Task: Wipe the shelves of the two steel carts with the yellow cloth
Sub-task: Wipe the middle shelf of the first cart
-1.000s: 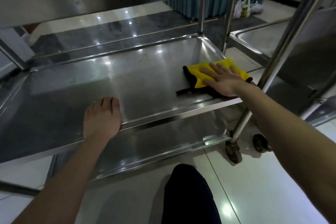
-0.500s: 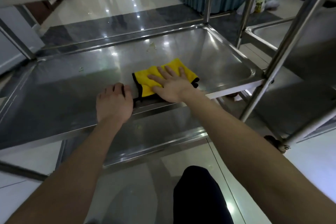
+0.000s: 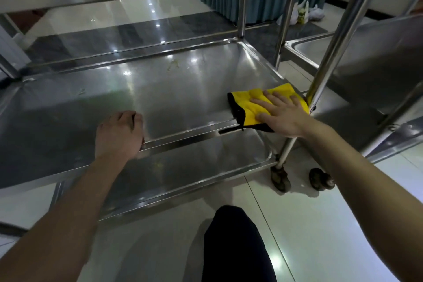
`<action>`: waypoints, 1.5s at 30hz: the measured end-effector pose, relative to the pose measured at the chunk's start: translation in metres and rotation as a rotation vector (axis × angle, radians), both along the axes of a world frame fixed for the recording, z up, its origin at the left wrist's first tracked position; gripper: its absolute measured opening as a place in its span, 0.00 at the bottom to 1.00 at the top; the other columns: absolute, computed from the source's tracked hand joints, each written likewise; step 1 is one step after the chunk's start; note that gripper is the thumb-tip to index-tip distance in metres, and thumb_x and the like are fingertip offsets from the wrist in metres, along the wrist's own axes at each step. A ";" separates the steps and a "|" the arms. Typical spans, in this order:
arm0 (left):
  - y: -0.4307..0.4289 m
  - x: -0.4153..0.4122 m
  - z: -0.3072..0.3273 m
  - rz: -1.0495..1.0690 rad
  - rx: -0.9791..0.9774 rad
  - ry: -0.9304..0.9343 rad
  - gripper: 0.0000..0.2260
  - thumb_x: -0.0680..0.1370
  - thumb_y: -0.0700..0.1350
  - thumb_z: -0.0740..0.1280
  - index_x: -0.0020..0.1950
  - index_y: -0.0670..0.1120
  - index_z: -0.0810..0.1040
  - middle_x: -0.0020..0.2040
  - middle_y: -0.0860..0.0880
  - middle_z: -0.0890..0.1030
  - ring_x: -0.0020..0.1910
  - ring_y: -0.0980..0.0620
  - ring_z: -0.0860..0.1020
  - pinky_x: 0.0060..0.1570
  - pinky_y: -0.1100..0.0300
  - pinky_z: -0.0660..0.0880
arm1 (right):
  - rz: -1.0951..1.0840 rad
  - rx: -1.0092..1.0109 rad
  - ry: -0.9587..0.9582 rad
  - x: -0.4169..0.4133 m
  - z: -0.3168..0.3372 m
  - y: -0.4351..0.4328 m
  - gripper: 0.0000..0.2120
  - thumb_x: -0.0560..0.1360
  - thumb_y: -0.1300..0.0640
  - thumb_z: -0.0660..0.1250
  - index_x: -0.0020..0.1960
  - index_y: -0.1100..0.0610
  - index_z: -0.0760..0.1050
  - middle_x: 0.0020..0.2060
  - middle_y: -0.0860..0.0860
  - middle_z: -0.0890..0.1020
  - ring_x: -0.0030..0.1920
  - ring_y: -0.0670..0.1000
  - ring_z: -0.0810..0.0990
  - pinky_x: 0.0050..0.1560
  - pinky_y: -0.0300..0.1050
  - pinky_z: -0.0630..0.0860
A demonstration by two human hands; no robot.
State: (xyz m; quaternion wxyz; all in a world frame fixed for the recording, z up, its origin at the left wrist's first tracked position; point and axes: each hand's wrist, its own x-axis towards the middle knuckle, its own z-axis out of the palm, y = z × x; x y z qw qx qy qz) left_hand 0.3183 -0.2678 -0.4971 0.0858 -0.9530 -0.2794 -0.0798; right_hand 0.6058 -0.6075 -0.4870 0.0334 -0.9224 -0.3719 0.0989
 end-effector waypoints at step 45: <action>0.080 -0.087 -0.008 0.404 -0.063 -0.315 0.25 0.83 0.56 0.50 0.62 0.48 0.83 0.61 0.43 0.84 0.59 0.38 0.80 0.59 0.47 0.73 | 0.497 0.029 0.012 -0.159 -0.004 0.370 0.34 0.82 0.26 0.44 0.85 0.31 0.43 0.87 0.47 0.40 0.87 0.55 0.37 0.79 0.76 0.34</action>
